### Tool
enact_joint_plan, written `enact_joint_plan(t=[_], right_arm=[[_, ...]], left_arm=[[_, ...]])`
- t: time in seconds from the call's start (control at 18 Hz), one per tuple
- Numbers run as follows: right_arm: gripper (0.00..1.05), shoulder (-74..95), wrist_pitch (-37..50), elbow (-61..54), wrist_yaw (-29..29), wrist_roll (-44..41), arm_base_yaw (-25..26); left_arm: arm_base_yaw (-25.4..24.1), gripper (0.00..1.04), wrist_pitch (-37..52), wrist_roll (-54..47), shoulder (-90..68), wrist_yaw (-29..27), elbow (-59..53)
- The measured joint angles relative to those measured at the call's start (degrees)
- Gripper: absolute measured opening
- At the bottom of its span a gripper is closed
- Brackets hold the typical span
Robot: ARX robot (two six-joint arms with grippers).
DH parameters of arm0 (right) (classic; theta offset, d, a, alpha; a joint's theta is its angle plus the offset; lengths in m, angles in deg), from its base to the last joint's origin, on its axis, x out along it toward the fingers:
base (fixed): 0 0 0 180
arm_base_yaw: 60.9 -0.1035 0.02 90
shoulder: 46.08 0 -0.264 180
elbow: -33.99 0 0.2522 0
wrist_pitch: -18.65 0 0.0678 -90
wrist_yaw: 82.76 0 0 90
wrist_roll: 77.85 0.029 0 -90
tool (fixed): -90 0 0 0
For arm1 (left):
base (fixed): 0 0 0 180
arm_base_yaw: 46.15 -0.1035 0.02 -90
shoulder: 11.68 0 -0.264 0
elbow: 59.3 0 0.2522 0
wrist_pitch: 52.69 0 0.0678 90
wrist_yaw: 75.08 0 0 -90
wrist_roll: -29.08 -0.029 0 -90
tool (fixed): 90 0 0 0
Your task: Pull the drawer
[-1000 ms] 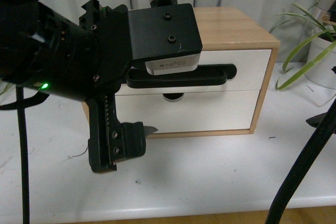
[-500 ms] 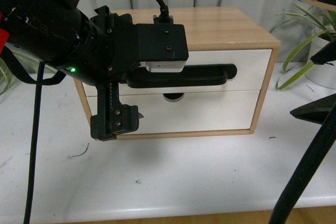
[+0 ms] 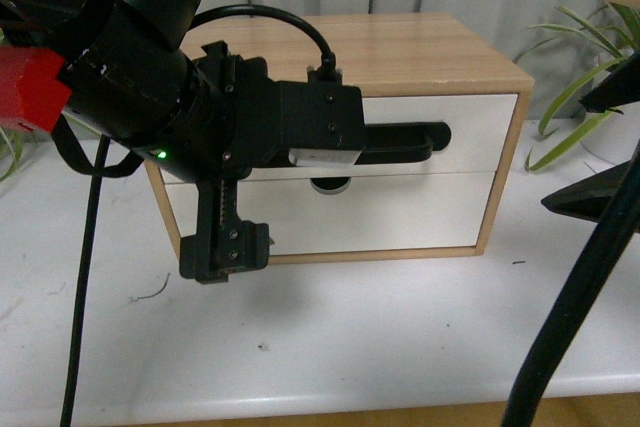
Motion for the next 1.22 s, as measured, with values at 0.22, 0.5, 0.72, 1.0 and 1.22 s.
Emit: enact_joint_plan(t=[0.22,0.5,0.72,1.0,1.22], right_arm=[[0.98,5.8,-5.9,6.6,2.4,-1.8,-2.0],[0.98,17.3,-12.5,20.4,4.1,-6.3,-2.9],[0.98,23.2,-17.3,27.5,4.0,-8.3,-5.4],[0.98,27.7,-20.7,31.6,3.1,-10.0,-6.7],[0.98,28.6,-21.1,31.6,1.7,-10.6,-7.4]], left_arm=[[-0.1,0.98,-0.4,-1.7,-0.1,-0.7,0.0],[-0.4,0.98,0.0,-1.7,0.0,0.2,-0.2],[-0.5,0.98,1.6,-1.7,0.7,0.7,-1.8],[-0.7,0.98,1.8,-1.9,1.0,0.9,-2.1],[-0.7,0.98,1.8,-1.9,1.1,0.8,-2.3]])
